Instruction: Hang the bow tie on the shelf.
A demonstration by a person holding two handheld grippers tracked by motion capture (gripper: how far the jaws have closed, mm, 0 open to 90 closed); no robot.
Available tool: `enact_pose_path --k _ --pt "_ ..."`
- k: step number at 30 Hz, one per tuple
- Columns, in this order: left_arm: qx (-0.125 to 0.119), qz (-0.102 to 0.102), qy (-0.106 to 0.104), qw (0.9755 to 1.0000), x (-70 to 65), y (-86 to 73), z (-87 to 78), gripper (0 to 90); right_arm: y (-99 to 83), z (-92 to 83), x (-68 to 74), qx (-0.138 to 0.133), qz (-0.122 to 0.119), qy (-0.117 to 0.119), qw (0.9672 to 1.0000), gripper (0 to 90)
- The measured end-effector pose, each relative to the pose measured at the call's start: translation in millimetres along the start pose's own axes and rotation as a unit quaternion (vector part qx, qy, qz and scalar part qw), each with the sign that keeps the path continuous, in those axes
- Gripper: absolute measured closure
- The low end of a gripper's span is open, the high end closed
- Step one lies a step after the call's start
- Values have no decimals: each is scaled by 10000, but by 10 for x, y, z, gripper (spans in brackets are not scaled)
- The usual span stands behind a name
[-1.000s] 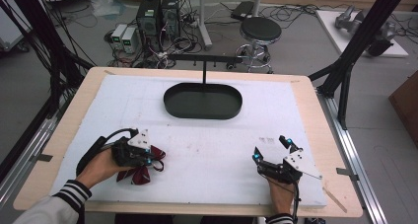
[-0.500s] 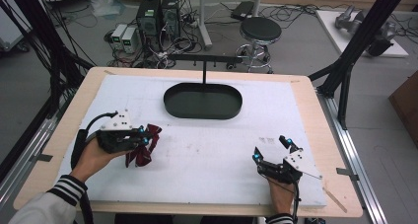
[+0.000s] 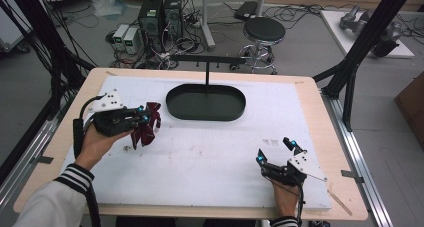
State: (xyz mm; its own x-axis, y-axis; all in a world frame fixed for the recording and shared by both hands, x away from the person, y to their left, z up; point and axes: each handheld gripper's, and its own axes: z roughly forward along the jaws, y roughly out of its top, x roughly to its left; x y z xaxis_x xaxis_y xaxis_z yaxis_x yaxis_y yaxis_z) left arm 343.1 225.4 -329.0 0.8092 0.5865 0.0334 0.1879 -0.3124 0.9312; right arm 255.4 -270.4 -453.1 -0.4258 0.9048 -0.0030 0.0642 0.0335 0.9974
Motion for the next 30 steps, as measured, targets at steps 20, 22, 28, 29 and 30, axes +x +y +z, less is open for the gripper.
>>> enact_pose_path --k 20,22,28,29,30 --pt "-549 -92 283 9980 329 406 456 842 -1 -2 -5 -12 6 -18 10000 34" --pt "-569 -106 304 9979 338 421 478 842 -1 -3 -6 -10 13 -18 10000 34" --pt "-724 -203 341 9966 394 499 603 841 -2 -5 -6 -2 65 -3 10000 34" --pt "-755 -205 344 9963 407 511 622 841 -2 -5 -6 -2 73 -8 10000 34" --pt "-757 -216 334 9963 422 525 639 842 -2 -4 -10 -11 53 -12 10000 34"
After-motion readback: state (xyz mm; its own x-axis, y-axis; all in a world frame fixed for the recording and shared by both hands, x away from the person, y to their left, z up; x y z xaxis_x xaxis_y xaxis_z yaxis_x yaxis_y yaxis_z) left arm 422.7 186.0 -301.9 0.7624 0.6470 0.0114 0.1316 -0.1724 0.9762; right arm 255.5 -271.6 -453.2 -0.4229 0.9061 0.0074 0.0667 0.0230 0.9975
